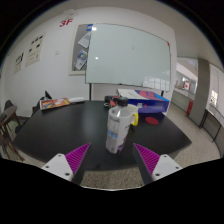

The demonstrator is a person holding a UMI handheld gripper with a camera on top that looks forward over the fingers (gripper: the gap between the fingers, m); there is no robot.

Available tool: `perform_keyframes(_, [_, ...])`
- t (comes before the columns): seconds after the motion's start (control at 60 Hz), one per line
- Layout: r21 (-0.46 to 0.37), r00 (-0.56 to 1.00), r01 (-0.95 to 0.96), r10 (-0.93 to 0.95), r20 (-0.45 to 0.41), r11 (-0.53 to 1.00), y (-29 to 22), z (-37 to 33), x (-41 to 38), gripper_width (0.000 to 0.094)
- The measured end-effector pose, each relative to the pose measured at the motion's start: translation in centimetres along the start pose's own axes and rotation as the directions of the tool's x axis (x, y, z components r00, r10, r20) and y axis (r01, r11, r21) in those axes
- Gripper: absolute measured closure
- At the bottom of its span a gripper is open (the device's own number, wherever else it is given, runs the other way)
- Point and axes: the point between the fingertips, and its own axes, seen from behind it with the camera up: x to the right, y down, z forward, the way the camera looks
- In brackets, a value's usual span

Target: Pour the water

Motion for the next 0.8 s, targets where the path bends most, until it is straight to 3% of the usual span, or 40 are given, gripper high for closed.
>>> perform_keyframes(0.35, [0.089,0.996,-0.008,-0.001,0.095,0.996,-2.6,11.0,1.3,0.0136])
perform_keyframes(0.4, [0.095,0.994,-0.001,-0.009,0.106,0.995,-2.6,11.9,1.1,0.0177])
perform_keyframes(0.467, [0.124,0.994,0.007,-0.020,0.106,0.992,-3.1,12.5,1.1,0.0368])
perform_keyframes(0.683, [0.151,0.991,-0.015,-0.005,0.131,0.988,-3.6,12.9,0.8,0.0530])
perform_keyframes(0.8, [0.145,0.984,-0.002,-0.024,0.177,0.989,-3.4,12.5,-0.1,0.0549])
